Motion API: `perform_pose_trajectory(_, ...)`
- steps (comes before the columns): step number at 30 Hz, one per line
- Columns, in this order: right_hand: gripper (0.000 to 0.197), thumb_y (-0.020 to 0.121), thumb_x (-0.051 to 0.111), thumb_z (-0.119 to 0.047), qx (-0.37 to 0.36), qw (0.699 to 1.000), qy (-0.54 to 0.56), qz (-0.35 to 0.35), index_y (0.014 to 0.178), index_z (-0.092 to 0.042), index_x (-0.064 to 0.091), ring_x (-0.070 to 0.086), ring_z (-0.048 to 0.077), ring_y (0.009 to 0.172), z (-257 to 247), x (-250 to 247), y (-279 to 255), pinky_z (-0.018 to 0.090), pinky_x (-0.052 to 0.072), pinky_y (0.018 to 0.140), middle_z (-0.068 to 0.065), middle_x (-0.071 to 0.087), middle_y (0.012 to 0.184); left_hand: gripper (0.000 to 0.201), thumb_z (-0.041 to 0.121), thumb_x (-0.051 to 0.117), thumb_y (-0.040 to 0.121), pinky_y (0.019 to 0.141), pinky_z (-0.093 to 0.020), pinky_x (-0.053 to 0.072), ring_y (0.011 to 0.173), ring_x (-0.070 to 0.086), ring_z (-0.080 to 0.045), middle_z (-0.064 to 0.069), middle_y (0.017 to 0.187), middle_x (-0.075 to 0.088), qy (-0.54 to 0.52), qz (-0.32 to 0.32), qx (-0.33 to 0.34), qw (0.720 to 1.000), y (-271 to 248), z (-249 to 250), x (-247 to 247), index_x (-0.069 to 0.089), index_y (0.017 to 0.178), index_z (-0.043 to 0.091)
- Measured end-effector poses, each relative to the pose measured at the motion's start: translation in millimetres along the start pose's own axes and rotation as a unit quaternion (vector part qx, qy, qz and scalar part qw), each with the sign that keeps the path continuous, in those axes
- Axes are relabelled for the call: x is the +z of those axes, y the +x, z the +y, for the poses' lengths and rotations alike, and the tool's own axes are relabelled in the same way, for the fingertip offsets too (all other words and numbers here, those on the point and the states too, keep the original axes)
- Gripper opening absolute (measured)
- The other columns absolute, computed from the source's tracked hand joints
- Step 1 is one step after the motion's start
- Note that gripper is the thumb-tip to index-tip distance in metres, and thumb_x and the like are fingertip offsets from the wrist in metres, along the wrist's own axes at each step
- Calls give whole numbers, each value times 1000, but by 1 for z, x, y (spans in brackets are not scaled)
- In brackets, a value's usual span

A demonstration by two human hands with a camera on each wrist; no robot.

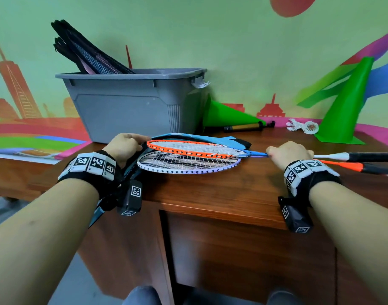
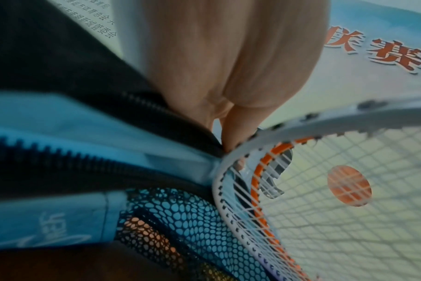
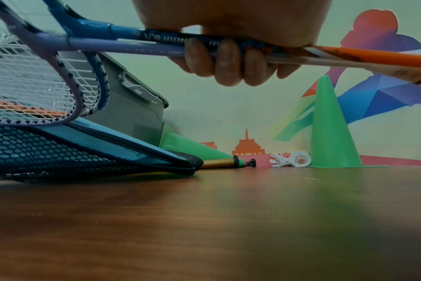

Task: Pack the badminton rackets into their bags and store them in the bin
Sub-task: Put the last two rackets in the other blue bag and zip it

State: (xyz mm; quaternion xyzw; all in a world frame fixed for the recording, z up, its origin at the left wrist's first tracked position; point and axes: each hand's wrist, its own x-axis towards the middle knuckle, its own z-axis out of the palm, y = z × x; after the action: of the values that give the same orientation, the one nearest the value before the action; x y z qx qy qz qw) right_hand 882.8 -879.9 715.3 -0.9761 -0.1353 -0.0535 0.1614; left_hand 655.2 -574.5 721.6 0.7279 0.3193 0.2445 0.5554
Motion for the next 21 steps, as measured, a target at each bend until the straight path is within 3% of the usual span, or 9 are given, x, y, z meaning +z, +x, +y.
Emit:
perform_pose_trajectory(3, 40, 85, 45, -41, 7, 1000, 13, 7, 60, -10, 52, 43, 22, 62, 0, 0, 0, 37, 29, 79, 6, 52, 64, 47, -18, 29, 84, 81, -39, 55, 83, 64, -33, -19, 96, 67, 2, -13, -6, 1000, -2, 3, -2, 68, 101, 2)
perform_pose_trajectory(7, 38, 85, 45, -40, 3, 1000, 13, -5, 61, -11, 53, 41, 19, 60, -3, 3, 1, 37, 30, 80, 5, 53, 65, 44, -20, 30, 85, 70, -33, 58, 87, 61, -35, -23, 107, 60, -32, -20, -3, 999, -4, 8, -1, 64, 103, 2)
perform_pose_trajectory(10, 37, 84, 44, -41, 1, 1000, 14, -18, 64, -11, 56, 43, 21, 63, -4, 6, 2, 36, 29, 79, 5, 54, 67, 45, -20, 29, 85, 59, -28, 59, 82, 63, -33, -23, 108, 59, -55, -17, -7, 998, -6, 8, -4, 65, 95, 6)
perform_pose_trajectory(14, 37, 84, 44, -41, -1, 1000, 5, -26, 66, -12, 57, 46, 22, 66, -4, 9, 3, 37, 29, 79, 5, 56, 69, 45, -20, 27, 86, 53, -23, 57, 79, 62, -29, -19, 101, 60, -72, -16, 5, 997, -11, 9, 0, 63, 95, 6)
perform_pose_trajectory(18, 36, 83, 44, -40, -22, 999, -41, -26, 62, -13, 56, 48, 19, 64, -1, 7, 3, 38, 29, 81, 4, 57, 66, 46, -19, 28, 87, 51, -20, 54, 64, 68, -19, -13, 93, 63, -79, -2, 16, 997, -11, 16, 6, 64, 93, 9)
perform_pose_trajectory(21, 38, 84, 43, -41, -48, 995, -87, -22, 61, -14, 56, 48, 18, 64, 0, 3, 1, 38, 29, 81, 2, 56, 65, 44, -19, 32, 86, 54, -21, 56, 74, 64, -23, -13, 95, 63, -70, 4, 18, 997, -10, 21, 10, 65, 95, 9)
